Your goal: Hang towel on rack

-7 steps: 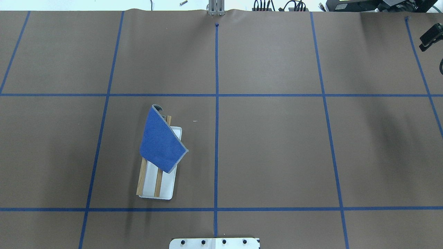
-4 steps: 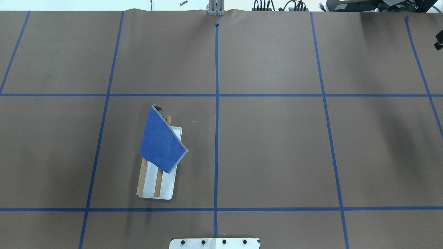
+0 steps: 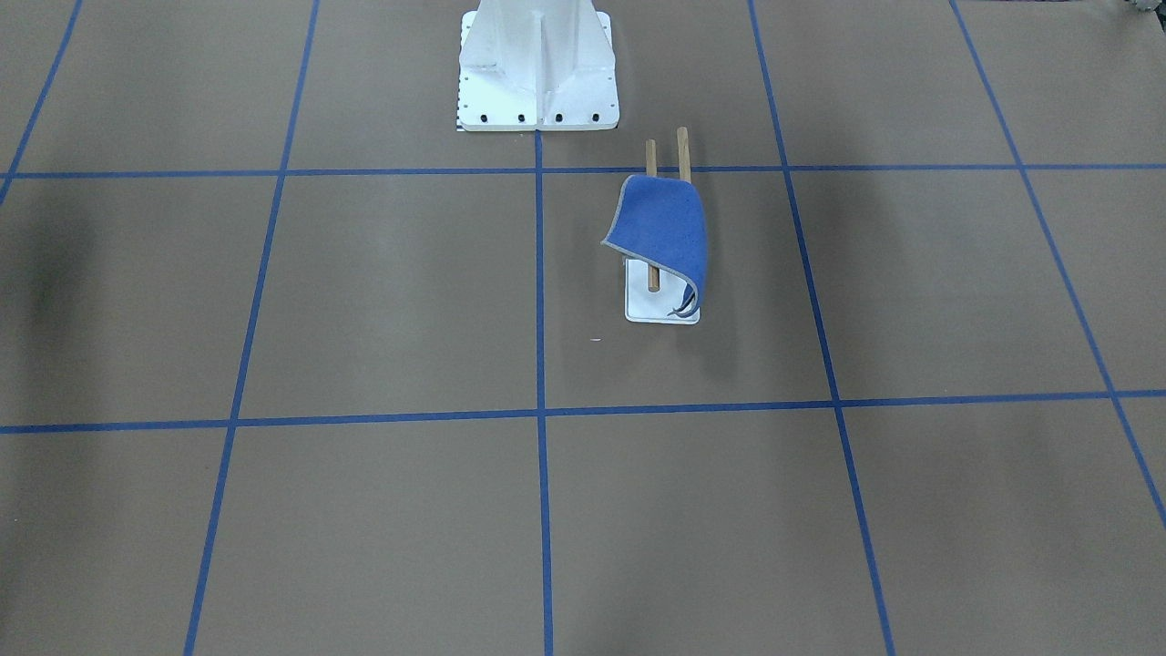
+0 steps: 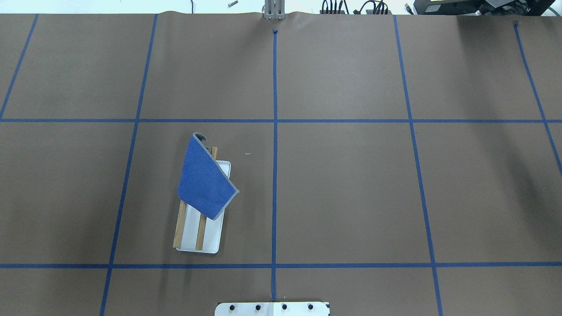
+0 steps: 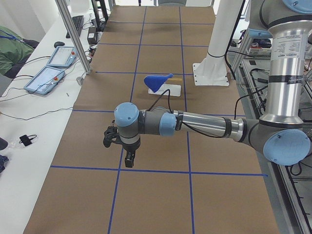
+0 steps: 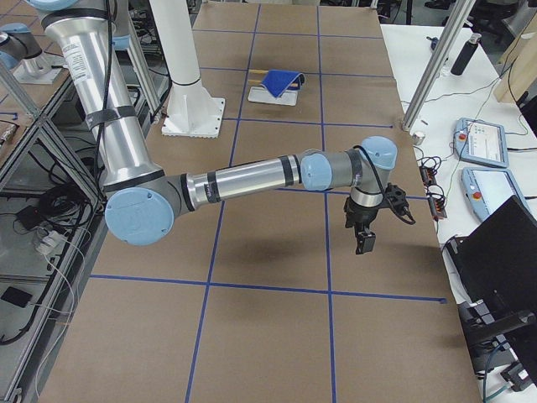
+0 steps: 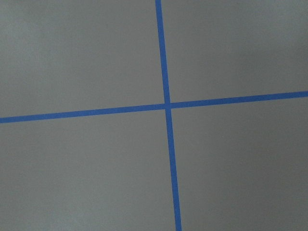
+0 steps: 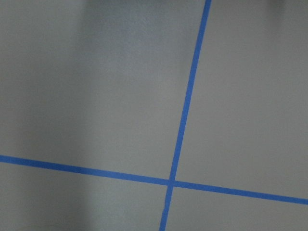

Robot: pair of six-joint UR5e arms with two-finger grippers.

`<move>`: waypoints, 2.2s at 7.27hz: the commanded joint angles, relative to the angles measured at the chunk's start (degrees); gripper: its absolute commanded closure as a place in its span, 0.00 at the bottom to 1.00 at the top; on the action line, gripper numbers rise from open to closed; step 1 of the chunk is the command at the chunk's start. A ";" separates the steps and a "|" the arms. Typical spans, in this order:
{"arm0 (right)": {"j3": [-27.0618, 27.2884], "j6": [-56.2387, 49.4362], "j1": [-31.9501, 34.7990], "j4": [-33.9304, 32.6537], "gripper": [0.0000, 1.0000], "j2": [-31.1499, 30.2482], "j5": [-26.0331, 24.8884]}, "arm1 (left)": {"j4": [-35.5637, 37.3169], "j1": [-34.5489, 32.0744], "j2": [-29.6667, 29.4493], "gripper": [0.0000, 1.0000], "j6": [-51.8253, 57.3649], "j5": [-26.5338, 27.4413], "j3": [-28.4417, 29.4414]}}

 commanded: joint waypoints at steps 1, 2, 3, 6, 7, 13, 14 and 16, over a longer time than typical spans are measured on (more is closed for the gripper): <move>1.86 0.26 1.68 0.12 0.00 -5.62 0.30 | -0.13 -0.08 0.17 0.01 -1.37 -4.42 -1.39; 4.66 0.61 1.78 0.03 0.00 -8.00 1.00 | -0.47 -0.16 0.69 0.01 -1.03 -4.72 -3.14; 6.78 0.79 2.04 0.03 0.00 -10.37 2.14 | -0.30 -0.17 0.43 0.01 -0.94 -4.81 -3.33; 7.06 0.79 2.57 0.03 0.00 -12.24 5.04 | -0.65 -0.17 0.52 0.01 -0.76 -4.72 -4.74; 7.06 0.71 2.57 0.03 0.00 -12.41 5.14 | -0.65 -0.17 0.61 0.01 -0.93 -4.64 -4.82; 6.89 0.70 2.57 0.03 0.00 -12.42 5.23 | -0.65 -0.17 0.61 0.01 -1.29 -4.63 -4.91; 6.80 0.79 2.57 0.03 0.00 -12.42 5.23 | -0.65 -0.17 0.61 0.01 -1.29 -4.63 -4.91; 6.80 0.79 2.57 0.03 0.00 -12.42 5.23 | -0.65 -0.17 0.61 0.01 -1.29 -4.55 -4.83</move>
